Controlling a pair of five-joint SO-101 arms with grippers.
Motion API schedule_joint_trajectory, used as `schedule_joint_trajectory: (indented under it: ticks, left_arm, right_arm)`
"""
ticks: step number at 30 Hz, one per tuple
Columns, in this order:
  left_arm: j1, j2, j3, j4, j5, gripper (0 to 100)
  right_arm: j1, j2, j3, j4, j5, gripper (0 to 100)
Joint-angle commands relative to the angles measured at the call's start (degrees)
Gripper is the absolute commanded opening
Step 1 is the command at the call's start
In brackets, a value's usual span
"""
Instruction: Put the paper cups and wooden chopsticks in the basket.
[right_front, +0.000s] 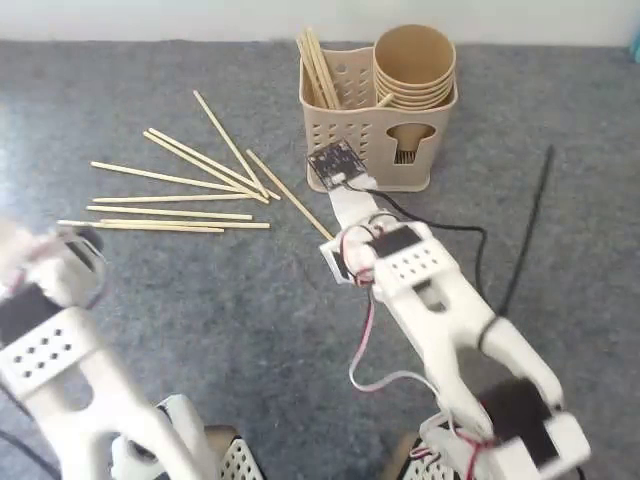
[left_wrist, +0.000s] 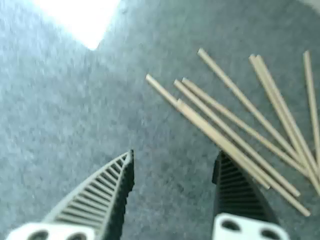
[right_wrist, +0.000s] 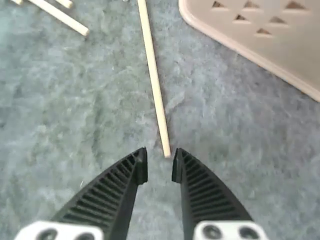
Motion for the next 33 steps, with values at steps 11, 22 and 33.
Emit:
schedule_joint_trajectory:
  ticks: [11,22,33]
  left_arm:
    - [-5.2,-2.7,17.7,-19.6,-0.4,24]
    - [-5.2,-2.7,18.8,-21.6,-0.4,24]
    - [-3.5,-2.7,22.6,-27.3,-0.4,24]
  right_arm:
    - [-1.5,23.2,-23.6,-0.6,4.3,9.5]
    - [-2.9,32.1,-29.4,0.3,8.3,8.6]
    - [-4.4,21.1,-29.4,12.8,8.3,0.9]
